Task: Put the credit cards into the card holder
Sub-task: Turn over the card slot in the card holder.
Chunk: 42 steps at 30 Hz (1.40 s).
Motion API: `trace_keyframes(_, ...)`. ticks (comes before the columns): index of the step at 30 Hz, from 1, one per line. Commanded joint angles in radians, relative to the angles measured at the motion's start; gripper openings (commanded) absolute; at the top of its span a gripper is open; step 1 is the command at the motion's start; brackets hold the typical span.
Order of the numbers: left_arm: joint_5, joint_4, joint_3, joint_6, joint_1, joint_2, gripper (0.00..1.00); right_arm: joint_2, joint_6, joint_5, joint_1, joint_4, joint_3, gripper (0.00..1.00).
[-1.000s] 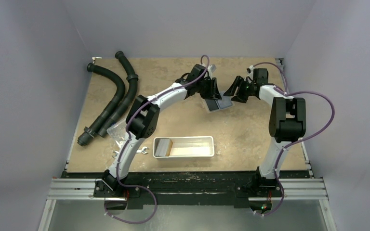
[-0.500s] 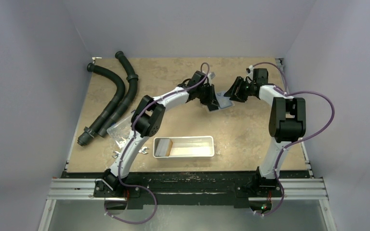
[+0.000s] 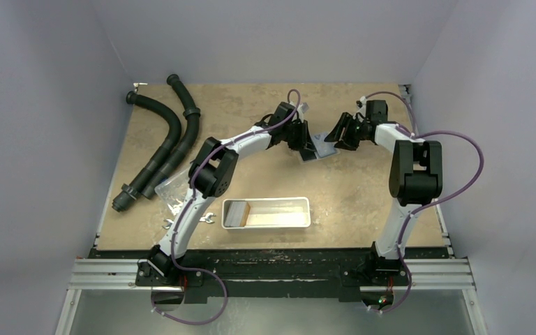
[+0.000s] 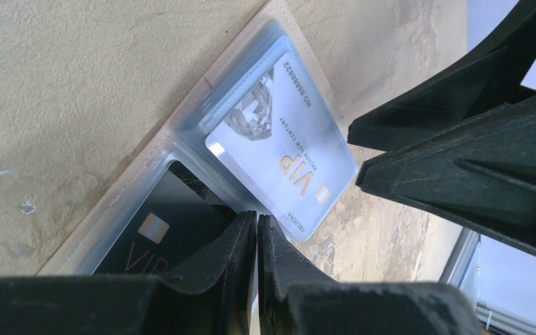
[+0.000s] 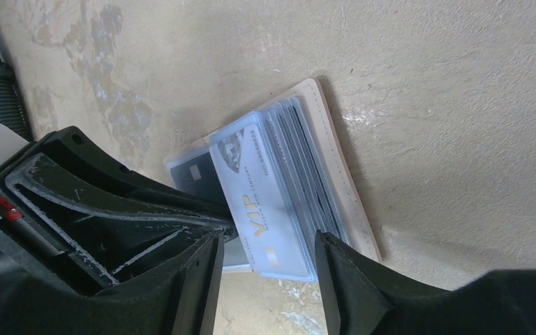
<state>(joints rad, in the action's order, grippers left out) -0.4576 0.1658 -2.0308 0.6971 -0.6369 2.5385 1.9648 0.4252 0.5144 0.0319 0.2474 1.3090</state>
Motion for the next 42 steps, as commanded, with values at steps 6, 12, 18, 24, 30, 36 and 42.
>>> trace_keyframes(6, 0.011, 0.01, 0.022, -0.001, 0.008, 0.003, 0.11, -0.001, -0.02, 0.007, -0.024, -0.002, 0.035, 0.54)
trace_keyframes(12, 0.013, 0.008, 0.025, -0.002, 0.007, 0.001, 0.1, -0.017, -0.027, -0.009, -0.024, 0.004, 0.03, 0.54)
trace_keyframes(18, 0.01, 0.014, 0.024, -0.006, 0.007, 0.001, 0.1, -0.04, -0.047, -0.069, -0.024, 0.033, 0.037, 0.59)
trace_keyframes(24, 0.01, 0.017, 0.023, -0.009, 0.007, -0.001, 0.1, -0.048, -0.051, -0.091, -0.024, 0.037, 0.033, 0.6)
trace_keyframes(30, 0.011, 0.021, 0.021, -0.013, 0.009, -0.001, 0.1, -0.061, -0.051, -0.093, -0.024, 0.035, 0.026, 0.57)
trace_keyframes(36, 0.01, 0.022, 0.022, -0.016, 0.008, -0.002, 0.1, -0.058, -0.048, -0.073, -0.024, 0.03, 0.019, 0.5)
trace_keyframes(42, 0.01, 0.023, 0.018, -0.015, 0.008, -0.004, 0.1, -0.04, -0.049, -0.062, -0.054, 0.029, 0.021, 0.48)
